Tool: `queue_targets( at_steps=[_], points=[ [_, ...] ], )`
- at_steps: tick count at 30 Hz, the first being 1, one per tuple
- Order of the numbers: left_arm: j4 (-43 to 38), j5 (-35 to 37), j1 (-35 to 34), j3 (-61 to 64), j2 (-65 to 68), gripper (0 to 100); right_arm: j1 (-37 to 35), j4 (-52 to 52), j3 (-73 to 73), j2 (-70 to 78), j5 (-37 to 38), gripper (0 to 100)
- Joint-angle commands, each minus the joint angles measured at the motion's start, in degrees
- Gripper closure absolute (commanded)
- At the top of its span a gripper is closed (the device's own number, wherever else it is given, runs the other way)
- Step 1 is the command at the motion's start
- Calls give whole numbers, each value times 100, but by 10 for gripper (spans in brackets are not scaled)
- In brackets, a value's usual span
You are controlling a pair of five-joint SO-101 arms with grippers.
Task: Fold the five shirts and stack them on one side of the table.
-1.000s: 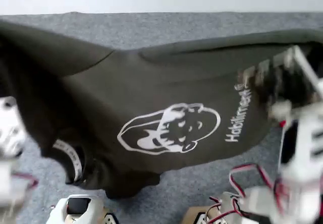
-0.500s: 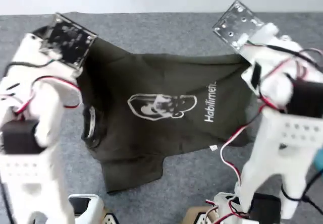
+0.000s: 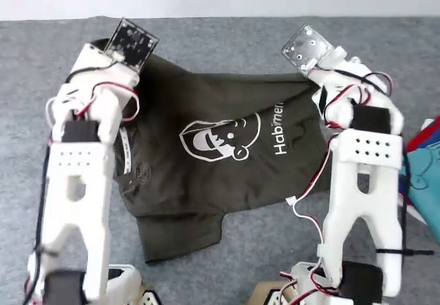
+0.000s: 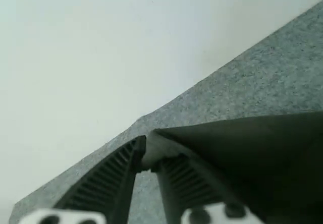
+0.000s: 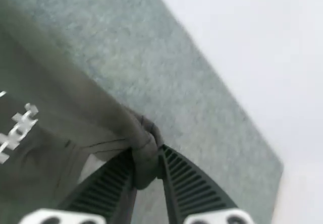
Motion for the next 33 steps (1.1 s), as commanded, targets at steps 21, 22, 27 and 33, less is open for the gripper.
queue_targets(
  at_steps=[21,22,27,33],
  points=[
    [-176,325,255,-6519,5442,994,180,-1789,-3701,3758,-9,988],
    [-114,316,299,-6695,5565,994,180,-1789,-3798,3837,-9,988],
    [343,308,492,-7547,6075,994,215,-1780,-3974,4004,0,988],
    [1213,308,369,-8382,6356,994,233,-1253,-3982,3908,18,988]
  ],
)
